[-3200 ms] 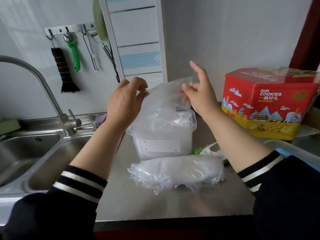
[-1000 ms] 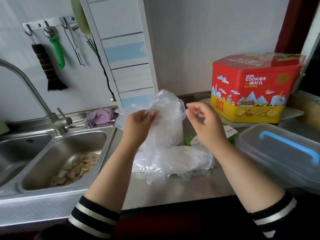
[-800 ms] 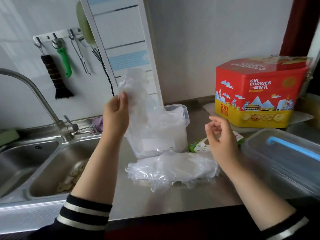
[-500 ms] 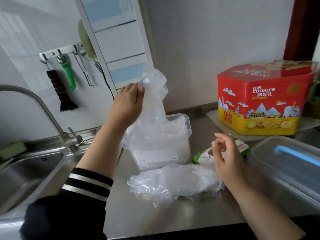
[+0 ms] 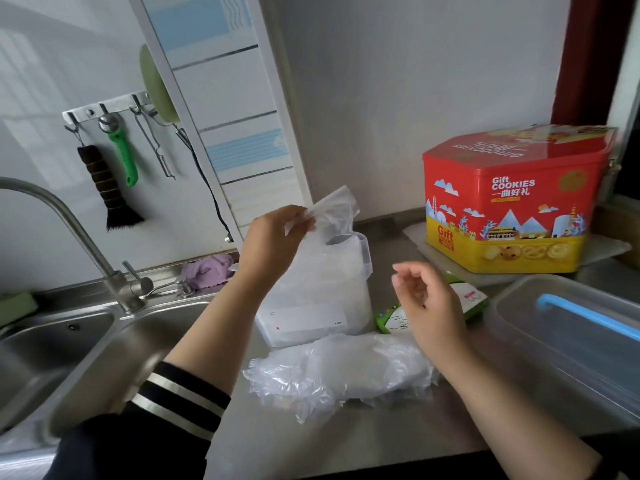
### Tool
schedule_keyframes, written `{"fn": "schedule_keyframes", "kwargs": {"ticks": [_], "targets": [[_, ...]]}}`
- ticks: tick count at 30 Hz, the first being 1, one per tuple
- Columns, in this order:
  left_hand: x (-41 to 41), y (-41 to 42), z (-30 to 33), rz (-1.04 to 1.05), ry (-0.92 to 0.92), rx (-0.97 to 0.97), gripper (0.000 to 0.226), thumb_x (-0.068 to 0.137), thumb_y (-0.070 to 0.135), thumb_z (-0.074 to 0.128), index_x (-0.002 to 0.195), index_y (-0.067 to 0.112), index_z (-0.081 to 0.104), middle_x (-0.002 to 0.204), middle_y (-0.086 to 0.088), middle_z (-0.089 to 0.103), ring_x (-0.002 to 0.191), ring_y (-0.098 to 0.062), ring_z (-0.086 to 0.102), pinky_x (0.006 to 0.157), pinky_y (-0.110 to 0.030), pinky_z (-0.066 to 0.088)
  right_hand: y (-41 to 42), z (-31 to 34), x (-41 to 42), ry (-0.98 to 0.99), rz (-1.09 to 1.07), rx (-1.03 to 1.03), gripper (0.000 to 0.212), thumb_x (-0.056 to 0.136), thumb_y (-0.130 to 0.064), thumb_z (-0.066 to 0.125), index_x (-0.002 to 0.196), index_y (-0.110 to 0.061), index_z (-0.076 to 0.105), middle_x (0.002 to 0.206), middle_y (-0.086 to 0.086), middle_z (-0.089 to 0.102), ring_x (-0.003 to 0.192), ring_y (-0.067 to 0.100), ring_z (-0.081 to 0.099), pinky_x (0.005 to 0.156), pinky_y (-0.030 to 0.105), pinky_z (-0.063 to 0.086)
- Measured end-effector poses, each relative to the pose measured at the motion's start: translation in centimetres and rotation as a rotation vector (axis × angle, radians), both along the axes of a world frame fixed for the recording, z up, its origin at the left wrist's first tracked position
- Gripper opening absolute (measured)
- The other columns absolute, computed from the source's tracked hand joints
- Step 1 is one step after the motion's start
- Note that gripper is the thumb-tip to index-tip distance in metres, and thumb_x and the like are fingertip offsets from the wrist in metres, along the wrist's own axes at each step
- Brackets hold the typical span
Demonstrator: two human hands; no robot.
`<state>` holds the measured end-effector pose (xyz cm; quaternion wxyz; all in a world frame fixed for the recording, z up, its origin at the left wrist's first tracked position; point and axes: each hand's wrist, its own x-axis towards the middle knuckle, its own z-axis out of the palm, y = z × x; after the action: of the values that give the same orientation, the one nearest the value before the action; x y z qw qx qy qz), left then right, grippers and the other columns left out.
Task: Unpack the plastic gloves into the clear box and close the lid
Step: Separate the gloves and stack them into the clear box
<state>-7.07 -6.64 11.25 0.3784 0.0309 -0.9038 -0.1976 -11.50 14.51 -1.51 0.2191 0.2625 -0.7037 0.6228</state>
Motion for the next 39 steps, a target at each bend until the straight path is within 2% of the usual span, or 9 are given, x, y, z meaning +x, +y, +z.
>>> {"fn": "schedule_keyframes", "kwargs": {"ticks": [4, 9, 12, 15, 21, 26, 33, 36, 39], "targets": [[0.5, -0.9, 0.8, 0.007, 0.028, 0.13, 0.008, 0.089, 0.028, 0.065, 0.088, 0.024, 0.059, 0.082, 0.012, 0.07, 0.08, -0.017, 0.063, 0.073, -0.03, 0.047, -1.8, 5.5, 0.2, -0.107, 0.142, -0.031, 0.039, 0.088, -0.047, 0.053, 0.116, -0.02, 0.06, 0.101, -0.01, 0.067, 0.092, 0.002, 0.062, 0.084, 0.024, 0.052], [1.9, -1.5, 1.7, -0.017, 0.085, -0.02, 0.016, 0.09, 0.03, 0.067, 0.093, 0.015, 0.065, 0.086, 0.013, 0.067, 0.088, -0.015, 0.064, 0.074, -0.031, 0.049, -4.2, 11.5, -0.6, -0.189, 0.35, 0.091, 0.082, 0.079, -0.063, 0.049, 0.148, -0.028, 0.021, 0.102, -0.009, 0.061, 0.095, 0.003, 0.059, 0.088, 0.02, 0.043], [2.4, -1.7, 2.3, -0.047, 0.207, -0.271, 0.013, 0.088, 0.026, 0.067, 0.093, 0.014, 0.069, 0.089, 0.003, 0.071, 0.083, -0.021, 0.066, 0.07, -0.037, 0.053, -6.0, 13.7, -0.8, -0.047, 0.32, 0.107, 0.06, 0.087, -0.041, 0.065, 0.139, -0.027, 0.038, 0.085, 0.007, 0.064, 0.081, 0.014, 0.063, 0.078, 0.022, 0.053], [2.5, -3.3, 3.4, 0.019, 0.356, -0.47, 0.013, 0.088, 0.024, 0.066, 0.092, 0.012, 0.07, 0.087, -0.001, 0.071, 0.077, -0.025, 0.064, 0.067, -0.035, 0.049, -7.1, 14.5, -2.0, 0.051, 0.225, 0.01, 0.009, 0.09, -0.015, 0.064, 0.1, -0.015, 0.066, 0.081, -0.003, 0.067, 0.077, 0.011, 0.063, 0.076, 0.028, 0.055], [2.5, -7.2, 2.9, 0.209, 0.52, -0.579, 0.01, 0.09, 0.024, 0.065, 0.086, 0.015, 0.069, 0.086, 0.0, 0.068, 0.081, -0.025, 0.057, 0.07, -0.035, 0.042, -7.8, 12.9, -5.0, 0.107, 0.076, -0.046, 0.003, 0.091, -0.016, 0.063, 0.091, -0.014, 0.066, 0.087, -0.006, 0.064, 0.081, 0.005, 0.06, 0.075, 0.018, 0.051], [1.5, -8.8, -1.6, 0.254, 0.186, -0.456, 0.009, 0.085, 0.016, 0.068, 0.091, 0.019, 0.075, 0.097, -0.002, 0.068, 0.092, -0.033, 0.056, 0.075, -0.038, 0.042, -8.8, 9.9, -7.9, 0.224, -0.009, 0.413, 0.011, 0.091, -0.018, 0.061, 0.089, -0.016, 0.071, 0.099, 0.0, 0.06, 0.096, 0.017, 0.052, 0.082, 0.031, 0.043], [-0.2, -9.2, -4.8, 0.248, -0.463, -0.244, 0.028, 0.09, 0.025, 0.064, 0.118, 0.026, 0.064, 0.108, 0.004, 0.068, 0.105, -0.022, 0.056, 0.085, -0.032, 0.043, -9.1, 7.6, -9.6, -0.103, -0.044, 0.947, 0.019, 0.082, -0.02, 0.062, 0.065, -0.024, 0.07, 0.103, -0.001, 0.064, 0.095, 0.025, 0.057, 0.085, 0.037, 0.052], [-0.4, -9.7, -4.2, 0.159, -0.51, -0.056, 0.039, 0.085, 0.029, 0.072, 0.121, 0.023, 0.061, 0.11, 0.005, 0.067, 0.104, -0.018, 0.059, 0.09, -0.03, 0.044, -8.8, 7.3, -9.7, -0.152, -0.027, 0.903, 0.01, 0.084, -0.024, 0.063, 0.085, -0.026, 0.073, 0.116, 0.001, 0.059, 0.104, 0.026, 0.055, 0.089, 0.039, 0.05], [0.3, -10.9, -2.6, 0.013, -0.408, 0.191, 0.041, 0.082, 0.023, 0.076, 0.12, 0.016, 0.063, 0.113, 0.0, 0.066, 0.106, -0.014, 0.059, 0.099, -0.028, 0.042, -7.7, 8.2, -8.9, -0.094, 0.003, 0.706, 0.025, 0.094, -0.018, 0.057, 0.117, -0.022, 0.063, 0.127, 0.001, 0.053, 0.114, 0.022, 0.054, 0.087, 0.026, 0.041]]}}
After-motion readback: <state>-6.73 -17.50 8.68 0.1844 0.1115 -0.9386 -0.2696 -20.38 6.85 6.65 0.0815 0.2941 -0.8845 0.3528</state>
